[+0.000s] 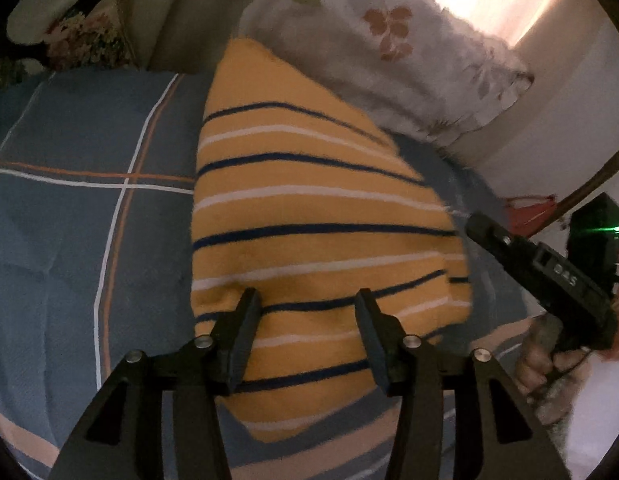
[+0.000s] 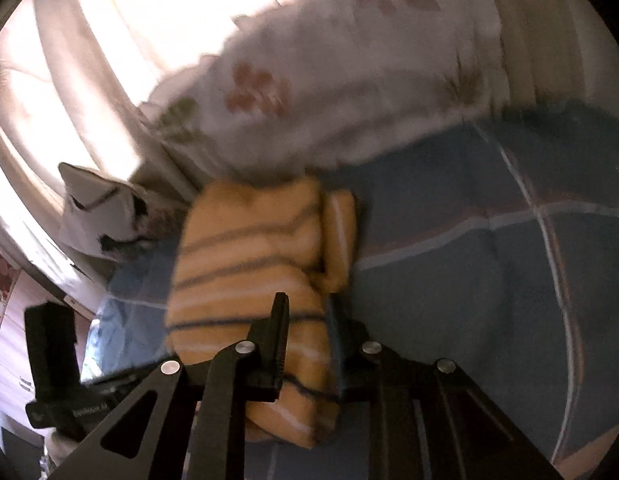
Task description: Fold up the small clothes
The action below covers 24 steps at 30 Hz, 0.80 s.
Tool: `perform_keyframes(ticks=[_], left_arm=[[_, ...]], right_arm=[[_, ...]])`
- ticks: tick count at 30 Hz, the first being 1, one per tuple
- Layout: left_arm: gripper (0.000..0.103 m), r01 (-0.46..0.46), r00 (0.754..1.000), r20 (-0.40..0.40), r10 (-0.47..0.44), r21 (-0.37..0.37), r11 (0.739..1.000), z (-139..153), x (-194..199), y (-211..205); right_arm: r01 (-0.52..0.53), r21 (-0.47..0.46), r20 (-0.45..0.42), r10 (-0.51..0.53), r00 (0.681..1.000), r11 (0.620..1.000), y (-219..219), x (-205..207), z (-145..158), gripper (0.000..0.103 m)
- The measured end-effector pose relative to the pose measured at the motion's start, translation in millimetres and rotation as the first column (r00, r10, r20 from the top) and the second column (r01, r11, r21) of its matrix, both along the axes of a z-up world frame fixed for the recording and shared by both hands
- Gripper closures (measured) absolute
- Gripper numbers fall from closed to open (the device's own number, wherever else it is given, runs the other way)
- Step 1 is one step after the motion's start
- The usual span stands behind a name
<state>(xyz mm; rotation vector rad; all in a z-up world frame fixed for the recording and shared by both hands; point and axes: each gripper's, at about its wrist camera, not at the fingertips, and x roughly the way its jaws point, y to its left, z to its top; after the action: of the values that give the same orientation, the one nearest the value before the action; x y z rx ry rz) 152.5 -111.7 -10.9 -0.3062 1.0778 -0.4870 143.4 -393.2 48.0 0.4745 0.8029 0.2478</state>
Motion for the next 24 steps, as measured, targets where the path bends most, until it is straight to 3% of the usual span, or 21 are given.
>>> perform_keyframes(ticks=[3, 9, 10, 12, 14, 15, 17, 19, 21, 24], left_arm=[[0.055, -0.021, 1.0, 0.005, 0.021, -0.063, 0.998, 8.7, -2.1, 19.7], [0.055, -0.118, 0.993, 0.009, 0.119, -0.076, 0.99, 13.1, 12.8, 47.0], [0.055, -0.123, 0.992, 0.008, 0.124, -0.074, 0.99, 12.5, 12.2, 50.2], [0.055, -0.135, 0.991, 0.012, 0.136, -0.051, 0.989, 11.8, 14.0, 53.0], [0.055, -0.143, 0.989, 0.023, 0.143, -0.037, 0.989, 13.1, 14.5, 54.1], [0.054, -0.148, 0.988, 0.03, 0.149, -0.035, 0.988, 13.8, 16.6, 56.0], [0.049, -0.157, 0.986, 0.04, 0.159, -0.052, 0.986, 13.4, 22.6, 64.0], [0.044, -0.155, 0.987, 0.036, 0.158, -0.083, 0.984, 10.0, 32.1, 66.9], [0.036, -0.127, 0.991, 0.021, 0.132, -0.164, 0.978, 3.6, 45.3, 66.9], [0.033, -0.112, 0.994, -0.037, 0.106, -0.245, 0.963, -12.7, 64.0, 61.9]], right_arm=[[-0.028, -0.001, 0.021, 0.028, 0.999, 1.0, 10.0, 17.3, 8.3, 0.079], [-0.166, 0.052, -0.023, 0.168, 0.986, 0.985, 41.7, 75.0, -8.3, 0.079], [-0.156, 0.033, -0.048, 0.157, 0.986, 0.987, 43.3, 82.4, -15.2, 0.079], [-0.054, -0.094, -0.124, 0.042, 0.991, 0.994, 38.3, 94.8, -33.2, 0.079], [0.069, -0.203, -0.16, -0.103, 0.982, 0.977, 21.8, 92.2, -44.0, 0.079], [0.095, -0.177, -0.158, -0.124, 0.98, 0.98, 12.6, 87.5, -45.1, 0.078], [0.115, -0.021, -0.146, -0.116, 0.982, 0.993, -9.7, 71.9, -46.2, 0.072], [0.108, 0.091, -0.121, -0.097, 0.988, 0.99, -21.2, 60.1, -45.9, 0.037], [0.083, 0.167, -0.105, -0.066, 0.992, 0.983, -27.1, 52.4, -48.3, 0.024], [0.045, 0.218, -0.126, -0.018, 0.992, 0.975, -25.5, 55.4, -57.5, 0.024]])
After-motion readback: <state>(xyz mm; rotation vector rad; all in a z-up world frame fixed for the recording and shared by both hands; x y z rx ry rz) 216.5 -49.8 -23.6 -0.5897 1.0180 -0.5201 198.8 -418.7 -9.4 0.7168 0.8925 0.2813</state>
